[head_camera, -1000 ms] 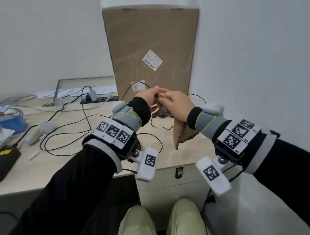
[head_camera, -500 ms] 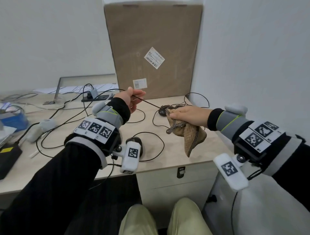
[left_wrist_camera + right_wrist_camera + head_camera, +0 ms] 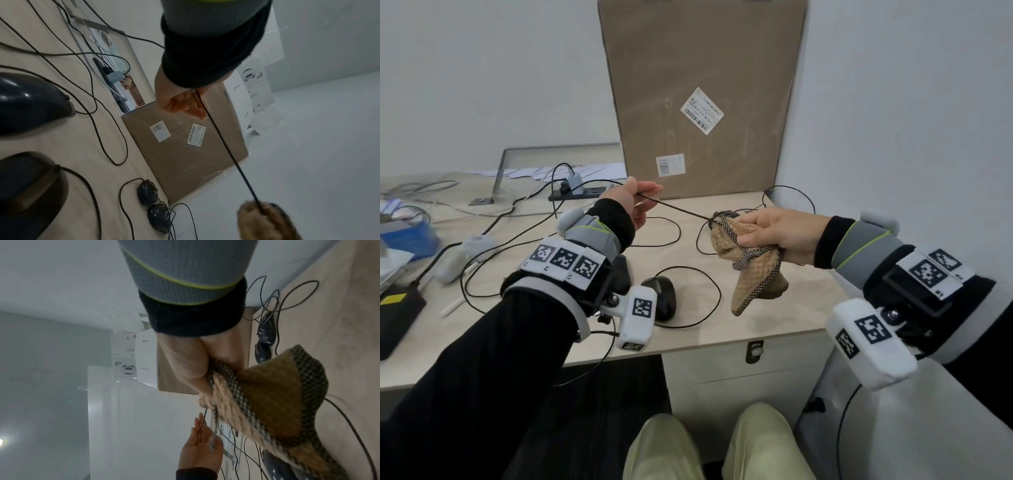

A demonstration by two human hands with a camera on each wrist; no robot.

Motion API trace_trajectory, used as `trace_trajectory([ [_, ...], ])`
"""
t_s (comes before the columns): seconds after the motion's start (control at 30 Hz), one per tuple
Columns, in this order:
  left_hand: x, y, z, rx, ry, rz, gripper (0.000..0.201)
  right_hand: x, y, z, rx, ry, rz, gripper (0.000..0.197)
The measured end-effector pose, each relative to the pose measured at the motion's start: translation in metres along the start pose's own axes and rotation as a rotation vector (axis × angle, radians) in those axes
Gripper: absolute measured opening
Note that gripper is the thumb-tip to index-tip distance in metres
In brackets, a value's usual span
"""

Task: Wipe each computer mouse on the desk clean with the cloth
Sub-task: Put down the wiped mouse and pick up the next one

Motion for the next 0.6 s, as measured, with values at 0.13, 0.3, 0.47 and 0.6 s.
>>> trace_trajectory([
  [0.13,-0.004,0.004,-0.009,-0.019,-0.005,0.006,0.046,-0.010,0.007,-0.030,-0.305,-0.304,0.172,0.023],
  [0.3,0.001,0.014,-0.023,-0.044,-0.034,-0.024,0.045,-0.007,0.009,-0.050,-0.577,-0.682,0.254,0.061],
  [0.47,0.008,0.025,-0.029,-0.044,-0.067,-0.130,0.039,-0.010,0.030,-0.028,-0.527,-0.319,0.195,0.028],
  [0.6,0.004,0.036,-0.028,-0.003,-0.078,-0.166,0.031,-0.015,0.066,-0.029,-0.585,-0.162,0.234,0.038],
])
Point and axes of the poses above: each hand's wrist, its own y-axis towards the middle knuckle, its own z-axis out of the palm, x = y × z, the point moved 9 cm from there along y, towards the middle knuckle, and after that the axes turned 9 degrees about -y, right-handed, at the moved point
